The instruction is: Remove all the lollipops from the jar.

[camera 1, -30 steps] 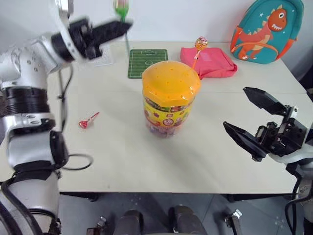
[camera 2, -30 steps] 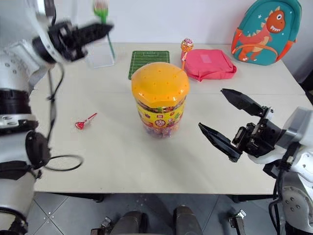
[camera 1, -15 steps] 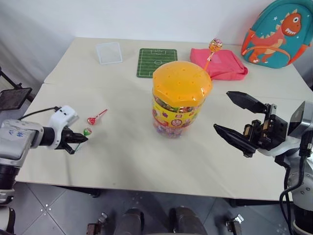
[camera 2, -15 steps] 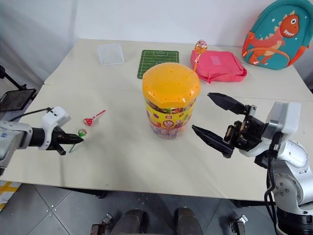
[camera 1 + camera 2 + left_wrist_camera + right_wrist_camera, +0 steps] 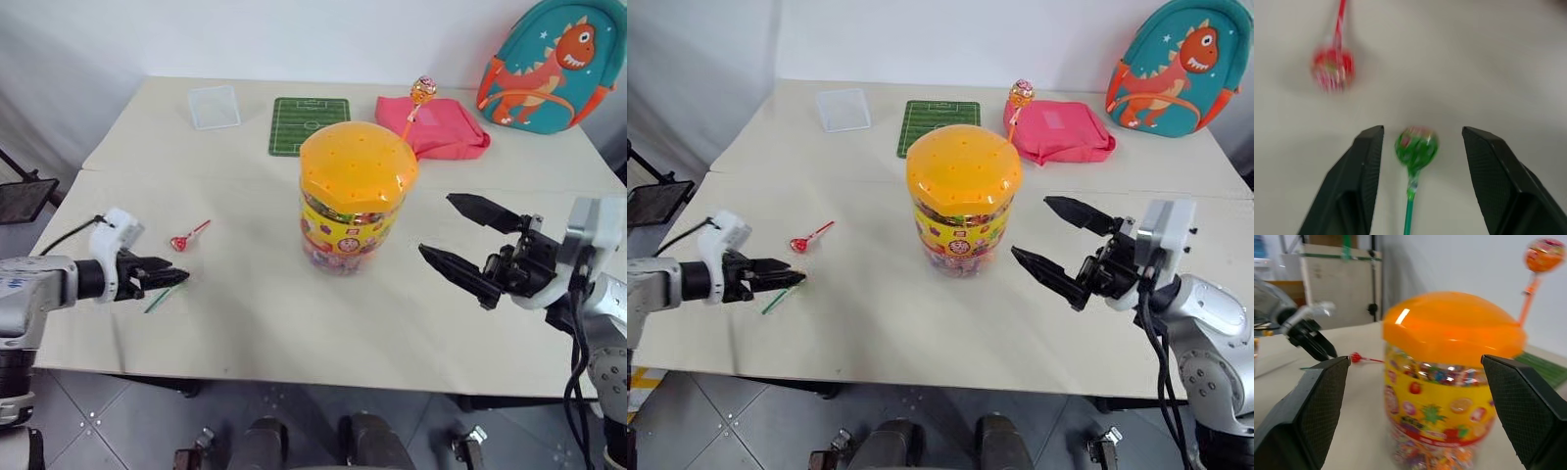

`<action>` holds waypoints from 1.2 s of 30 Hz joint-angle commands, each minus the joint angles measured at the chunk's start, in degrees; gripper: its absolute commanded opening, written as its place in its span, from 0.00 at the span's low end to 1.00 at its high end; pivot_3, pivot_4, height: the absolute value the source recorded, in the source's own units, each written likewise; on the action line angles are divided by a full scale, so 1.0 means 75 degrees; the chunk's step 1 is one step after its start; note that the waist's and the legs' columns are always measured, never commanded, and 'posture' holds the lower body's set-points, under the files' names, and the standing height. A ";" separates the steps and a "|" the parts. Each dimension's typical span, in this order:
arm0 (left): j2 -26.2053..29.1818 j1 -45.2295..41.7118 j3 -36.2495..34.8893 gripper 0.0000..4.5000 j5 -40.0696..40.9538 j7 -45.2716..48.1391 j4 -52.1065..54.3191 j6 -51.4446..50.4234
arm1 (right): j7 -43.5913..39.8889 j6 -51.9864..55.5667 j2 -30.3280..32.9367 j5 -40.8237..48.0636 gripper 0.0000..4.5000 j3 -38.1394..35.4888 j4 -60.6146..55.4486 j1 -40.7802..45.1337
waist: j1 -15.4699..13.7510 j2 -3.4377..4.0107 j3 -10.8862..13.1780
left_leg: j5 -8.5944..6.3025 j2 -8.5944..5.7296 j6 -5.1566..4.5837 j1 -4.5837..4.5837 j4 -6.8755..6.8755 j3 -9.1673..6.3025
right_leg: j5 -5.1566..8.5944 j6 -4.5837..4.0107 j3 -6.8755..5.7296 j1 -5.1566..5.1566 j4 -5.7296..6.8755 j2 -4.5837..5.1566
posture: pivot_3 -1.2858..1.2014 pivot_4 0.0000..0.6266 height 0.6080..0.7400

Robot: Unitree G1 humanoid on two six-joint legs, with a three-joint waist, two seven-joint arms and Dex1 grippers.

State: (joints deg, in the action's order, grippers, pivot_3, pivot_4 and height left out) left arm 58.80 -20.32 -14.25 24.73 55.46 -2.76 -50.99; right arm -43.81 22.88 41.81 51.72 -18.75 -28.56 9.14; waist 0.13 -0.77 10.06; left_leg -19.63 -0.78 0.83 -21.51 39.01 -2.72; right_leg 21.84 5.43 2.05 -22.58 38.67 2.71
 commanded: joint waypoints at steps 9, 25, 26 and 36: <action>-0.1760 -0.1086 -0.2300 0.57 0.3040 0.1092 0.0972 0.1885 | 0.2184 0.2224 -0.0004 0.1223 1.00 0.0164 0.1412 0.2959 | 0.0003 0.0004 0.0002 | 0.0000 0.0001 0.0000 -0.0008 0.0015 -0.0003 | 0.0000 -0.0002 -0.0016 0.0005 -0.0016 0.0008 | 0.52 0.24 1.00; -0.2704 -0.2343 -0.0756 1.00 0.3995 0.0284 0.1933 0.1554 | 0.3189 0.3124 -0.1320 -0.0080 0.91 0.1215 0.3031 0.5234 | 0.0257 0.0004 0.0002 | 0.0000 0.0001 0.0002 -0.0021 0.0007 0.0006 | -0.0001 0.0000 -0.0018 -0.0016 0.0026 0.0002 | 0.52 0.24 1.00; -0.2698 -0.2394 -0.0741 1.00 0.4021 0.0246 0.1933 0.1548 | 0.3112 0.3113 -0.1344 -0.0118 0.86 0.1204 0.3062 0.5242 | 0.0253 0.0004 0.0002 | 0.0001 0.0001 0.0002 -0.0021 0.0008 0.0003 | -0.0001 0.0000 -0.0020 -0.0016 0.0026 0.0002 | 0.52 0.24 1.00; -0.2700 -0.2353 -0.0733 1.00 0.3990 0.0264 0.1843 0.1709 | 0.2745 0.2909 -0.1784 -0.0376 0.10 0.1092 0.3187 0.5537 | 0.0253 0.0005 0.0003 | 0.0001 0.0001 0.0003 -0.0021 0.0010 0.0003 | -0.0001 0.0000 -0.0018 -0.0018 0.0028 0.0002 | 0.52 0.24 1.00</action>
State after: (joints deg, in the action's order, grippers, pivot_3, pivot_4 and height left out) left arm 38.23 -37.86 -19.19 54.03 57.19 10.35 -39.28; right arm -22.44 46.13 28.41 49.11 -9.28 -3.96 49.41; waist 2.02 -0.73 10.07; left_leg -19.62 -0.77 0.86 -21.67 39.08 -2.70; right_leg 21.83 5.43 1.91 -22.71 38.88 2.72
